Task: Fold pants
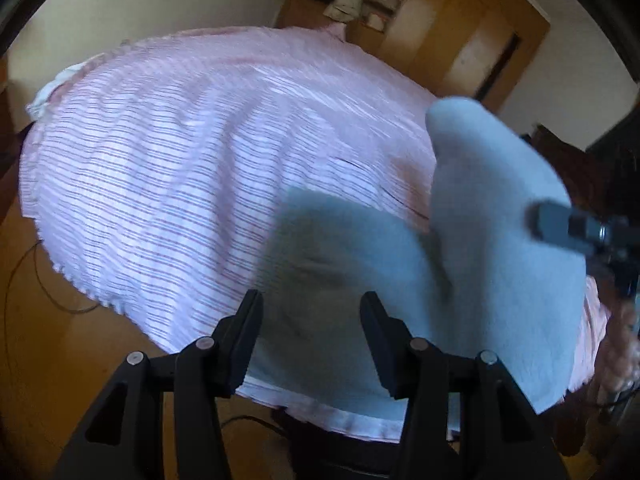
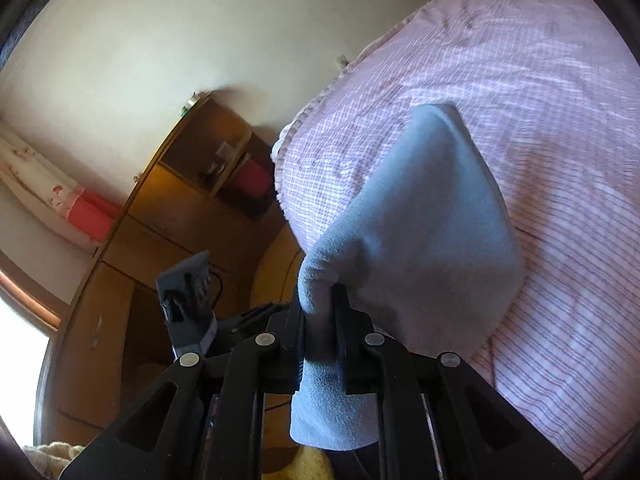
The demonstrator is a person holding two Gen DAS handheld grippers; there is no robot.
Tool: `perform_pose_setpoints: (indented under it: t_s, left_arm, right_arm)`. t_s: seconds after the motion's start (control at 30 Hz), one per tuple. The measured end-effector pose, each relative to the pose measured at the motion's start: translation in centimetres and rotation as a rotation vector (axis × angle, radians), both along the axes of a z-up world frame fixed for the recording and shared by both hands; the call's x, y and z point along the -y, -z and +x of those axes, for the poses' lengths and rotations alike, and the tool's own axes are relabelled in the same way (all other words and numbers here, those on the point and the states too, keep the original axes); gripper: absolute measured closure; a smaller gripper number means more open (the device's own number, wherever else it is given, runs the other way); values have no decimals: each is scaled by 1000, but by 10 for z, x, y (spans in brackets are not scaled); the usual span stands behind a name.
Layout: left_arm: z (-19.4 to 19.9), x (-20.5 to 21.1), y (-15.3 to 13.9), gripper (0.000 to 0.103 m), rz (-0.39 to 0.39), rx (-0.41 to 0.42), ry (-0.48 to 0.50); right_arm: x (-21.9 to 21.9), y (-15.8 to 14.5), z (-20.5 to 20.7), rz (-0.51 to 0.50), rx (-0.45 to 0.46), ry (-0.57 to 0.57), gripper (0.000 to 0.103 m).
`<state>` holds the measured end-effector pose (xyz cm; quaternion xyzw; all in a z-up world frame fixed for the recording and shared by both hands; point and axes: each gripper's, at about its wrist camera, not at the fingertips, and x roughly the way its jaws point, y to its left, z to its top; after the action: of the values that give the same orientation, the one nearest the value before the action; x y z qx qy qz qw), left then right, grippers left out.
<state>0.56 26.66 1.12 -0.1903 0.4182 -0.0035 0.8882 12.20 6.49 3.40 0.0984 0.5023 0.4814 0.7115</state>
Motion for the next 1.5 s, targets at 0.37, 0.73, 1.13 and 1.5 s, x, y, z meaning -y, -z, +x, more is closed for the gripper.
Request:
perform_pose_setpoints:
  t_s: [0.37,0.73,1.13,1.5]
  left_arm:
    - [-16,-34,3,50,-18,-5,-88]
    - [-42,-31,-21,47,-82,48,-79]
    - [-57,16,-11,43,52,-19,38]
    - [-46,-12,2,41,136,-20,-135]
  right_arm:
    - [-62,46,22,-64,-93,18,97]
    - [-58,44,21,-35,-97,86,86]
    - [9,25,-14,-105,-21,156,86]
    - [8,69,-38,-222,-28,82,86]
